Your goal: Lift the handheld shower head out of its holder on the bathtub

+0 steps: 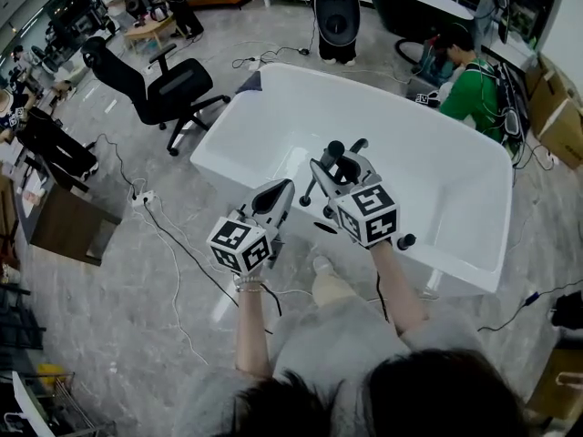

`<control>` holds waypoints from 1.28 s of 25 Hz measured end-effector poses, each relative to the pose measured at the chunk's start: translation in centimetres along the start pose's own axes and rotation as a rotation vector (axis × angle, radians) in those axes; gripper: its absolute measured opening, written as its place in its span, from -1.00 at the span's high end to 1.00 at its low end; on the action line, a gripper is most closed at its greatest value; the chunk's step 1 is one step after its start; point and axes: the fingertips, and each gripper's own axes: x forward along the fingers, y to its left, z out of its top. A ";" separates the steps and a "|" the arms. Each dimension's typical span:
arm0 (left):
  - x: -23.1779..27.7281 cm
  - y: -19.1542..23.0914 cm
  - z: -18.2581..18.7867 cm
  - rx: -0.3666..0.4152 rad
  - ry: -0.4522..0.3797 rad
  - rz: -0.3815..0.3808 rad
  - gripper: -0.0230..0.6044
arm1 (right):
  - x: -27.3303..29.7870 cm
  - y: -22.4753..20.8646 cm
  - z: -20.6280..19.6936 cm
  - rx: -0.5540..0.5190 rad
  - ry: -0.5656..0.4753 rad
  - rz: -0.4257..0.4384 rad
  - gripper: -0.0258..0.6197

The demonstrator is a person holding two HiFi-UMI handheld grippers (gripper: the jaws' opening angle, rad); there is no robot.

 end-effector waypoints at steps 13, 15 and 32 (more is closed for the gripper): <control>-1.2 -3.4 0.6 0.051 0.003 -0.058 0.91 | -4.0 0.9 1.0 -0.004 -0.036 -0.047 0.51; -1.2 -3.7 0.6 0.055 0.001 -0.065 0.91 | -4.4 0.9 1.0 -0.007 -0.038 -0.058 0.51; -1.8 -5.9 0.4 0.059 -0.003 -0.110 0.91 | -7.0 1.5 0.2 0.027 -0.049 -0.113 0.51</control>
